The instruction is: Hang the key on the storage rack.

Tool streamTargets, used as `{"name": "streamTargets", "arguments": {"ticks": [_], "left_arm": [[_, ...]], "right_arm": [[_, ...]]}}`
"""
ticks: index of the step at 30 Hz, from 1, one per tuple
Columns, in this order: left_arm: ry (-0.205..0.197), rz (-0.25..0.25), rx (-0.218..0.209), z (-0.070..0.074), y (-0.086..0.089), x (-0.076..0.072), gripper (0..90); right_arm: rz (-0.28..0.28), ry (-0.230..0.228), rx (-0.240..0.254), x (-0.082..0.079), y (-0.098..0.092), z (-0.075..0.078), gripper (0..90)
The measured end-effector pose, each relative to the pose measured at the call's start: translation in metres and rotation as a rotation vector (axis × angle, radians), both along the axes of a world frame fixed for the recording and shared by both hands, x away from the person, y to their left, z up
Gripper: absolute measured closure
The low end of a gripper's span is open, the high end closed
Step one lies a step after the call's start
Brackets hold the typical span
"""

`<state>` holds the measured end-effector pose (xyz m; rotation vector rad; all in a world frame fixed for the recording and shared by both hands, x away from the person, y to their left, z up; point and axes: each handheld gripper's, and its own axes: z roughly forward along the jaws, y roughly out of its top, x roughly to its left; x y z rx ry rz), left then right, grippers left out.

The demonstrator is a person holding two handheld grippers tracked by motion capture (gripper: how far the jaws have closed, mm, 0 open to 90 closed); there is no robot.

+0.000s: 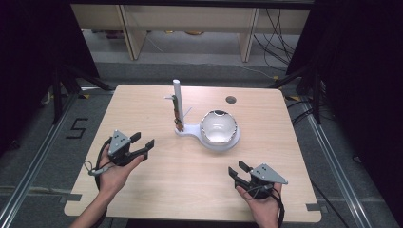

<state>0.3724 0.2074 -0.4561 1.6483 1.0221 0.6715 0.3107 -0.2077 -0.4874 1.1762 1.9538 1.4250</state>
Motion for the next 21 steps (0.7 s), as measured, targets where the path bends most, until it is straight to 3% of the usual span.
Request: {"name": "streamTargets", "arguments": {"ticks": [5,9,12,14,15,16,17,18,19,21], "left_arm": [[0.002,0.016,-0.004,-0.013,0.007,-0.009,38.2],[-0.011,0.027,-0.022,-0.029,0.012,-0.016,38.2],[-0.016,0.039,-0.016,-0.039,0.015,-0.021,38.2],[-0.01,0.038,-0.002,-0.046,0.017,-0.022,37.8],[-0.011,0.041,-0.004,-0.05,0.018,-0.022,37.5],[-0.006,0.045,0.004,-0.052,0.02,-0.023,37.3],[-0.008,0.048,-0.008,-0.055,0.021,-0.023,37.2],[-0.009,0.054,-0.007,-0.057,0.022,-0.023,37.1],[-0.012,0.059,-0.004,-0.058,0.023,-0.024,37.0],[-0.028,0.062,-0.002,-0.062,0.025,-0.024,37.0]], "right_arm": [[-0.004,-0.016,-0.02,0.001,-0.001,-0.002,51.7],[-0.015,0.007,-0.003,0.001,-0.002,-0.003,51.5],[0.001,0.011,-0.002,0.002,-0.003,-0.004,51.5],[-0.019,0.01,-0.021,0.002,-0.003,-0.004,51.4],[-0.032,0.044,0.011,-0.002,-0.001,-0.004,51.4],[-0.008,0.012,-0.014,0.002,-0.004,-0.005,51.4],[-0.009,0.021,-0.006,0.002,-0.004,-0.005,51.4],[-0.023,0.002,-0.025,0.002,-0.005,-0.006,51.3],[-0.035,0.053,0.002,-0.002,-0.003,-0.005,51.3],[-0.028,0.031,-0.015,0.0,-0.005,-0.006,51.2]]}}
